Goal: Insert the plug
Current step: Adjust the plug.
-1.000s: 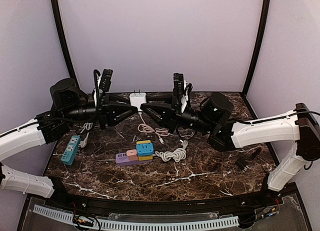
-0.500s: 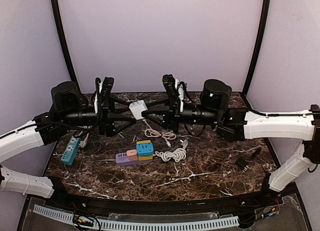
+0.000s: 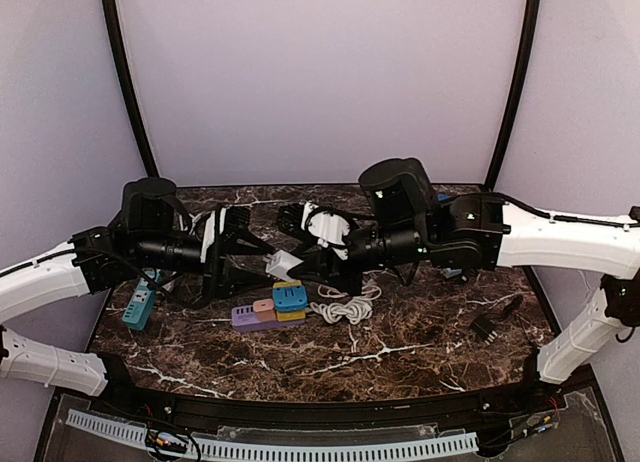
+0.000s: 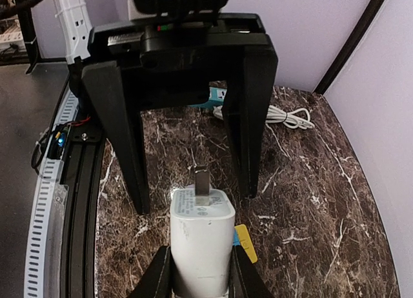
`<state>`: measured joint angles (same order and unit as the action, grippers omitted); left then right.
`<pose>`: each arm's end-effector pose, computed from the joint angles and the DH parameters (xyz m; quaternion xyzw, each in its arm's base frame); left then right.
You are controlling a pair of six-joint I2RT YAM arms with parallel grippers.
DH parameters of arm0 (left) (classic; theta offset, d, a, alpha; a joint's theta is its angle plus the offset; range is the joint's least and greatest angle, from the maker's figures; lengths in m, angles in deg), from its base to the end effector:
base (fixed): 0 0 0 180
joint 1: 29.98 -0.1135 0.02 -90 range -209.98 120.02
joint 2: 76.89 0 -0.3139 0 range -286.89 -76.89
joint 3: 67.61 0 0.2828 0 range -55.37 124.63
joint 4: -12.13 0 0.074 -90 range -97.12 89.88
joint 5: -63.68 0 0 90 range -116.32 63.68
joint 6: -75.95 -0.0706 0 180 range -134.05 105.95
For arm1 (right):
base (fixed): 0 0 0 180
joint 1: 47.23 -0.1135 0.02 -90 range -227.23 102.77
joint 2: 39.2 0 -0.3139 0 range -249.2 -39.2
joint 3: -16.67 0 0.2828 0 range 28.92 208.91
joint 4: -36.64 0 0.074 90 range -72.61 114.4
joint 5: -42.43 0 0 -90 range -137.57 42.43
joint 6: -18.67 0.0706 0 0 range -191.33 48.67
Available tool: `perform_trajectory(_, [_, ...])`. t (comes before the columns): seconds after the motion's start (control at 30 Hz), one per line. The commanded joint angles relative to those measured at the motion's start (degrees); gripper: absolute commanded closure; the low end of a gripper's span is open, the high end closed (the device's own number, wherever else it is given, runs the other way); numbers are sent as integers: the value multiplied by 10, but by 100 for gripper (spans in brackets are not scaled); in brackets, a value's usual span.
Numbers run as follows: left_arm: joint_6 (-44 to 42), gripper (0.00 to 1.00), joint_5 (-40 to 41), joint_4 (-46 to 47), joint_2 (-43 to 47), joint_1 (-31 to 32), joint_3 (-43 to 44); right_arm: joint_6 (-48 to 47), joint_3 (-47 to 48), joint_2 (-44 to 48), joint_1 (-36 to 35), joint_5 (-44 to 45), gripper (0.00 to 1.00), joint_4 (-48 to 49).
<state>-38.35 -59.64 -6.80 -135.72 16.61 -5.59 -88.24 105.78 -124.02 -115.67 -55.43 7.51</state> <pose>0.1559 -0.2213 0.3617 0.5839 0.5219 -0.3360 0.5232 0.1396 0.3795 0.3868 -0.5970 0.5930 0.2855 0.4587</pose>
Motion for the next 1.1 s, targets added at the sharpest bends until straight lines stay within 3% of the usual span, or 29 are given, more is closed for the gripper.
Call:
perform_trajectory(0.0, [3, 48, 1, -16, -6, 3, 17, -35, 24, -5, -12, 32, 100, -20])
perform_trajectory(0.2, [12, 73, -2, -11, -16, 9, 15, -45, 27, -8, -15, 30, 100, -8])
perform_trajectory(0.63, [15, 66, -1, -1, -22, 16, 15, -52, 37, -20, -16, 21, 100, -2])
perform_trajectory(0.7, [15, 72, 0, 1, -21, 16, 14, -53, 37, -20, -15, 20, 100, -1])
perform_trajectory(0.77, [15, 94, 1, 2, -19, 15, 13, -53, 36, -20, -16, 20, 100, -1])
perform_trajectory(0.83, [20, 99, 2, 5, -16, 16, 12, -51, 33, -20, -16, 24, 100, 4])
perform_trajectory(0.87, [26, 99, 3, 7, -15, 16, 11, -46, 28, -16, -15, 33, 88, 15])
perform_trajectory(0.97, [83, 99, 26, 37, -9, 15, 3, -19, -20, 12, -11, 48, 29, 92])
perform_trajectory(1.0, [98, 99, 30, 47, -8, 13, -1, -2, -52, 29, -6, 36, 14, 134])
perform_trajectory(1.07, [148, 99, 25, 85, -4, 5, -10, 54, -123, 65, 26, -17, 3, 251])
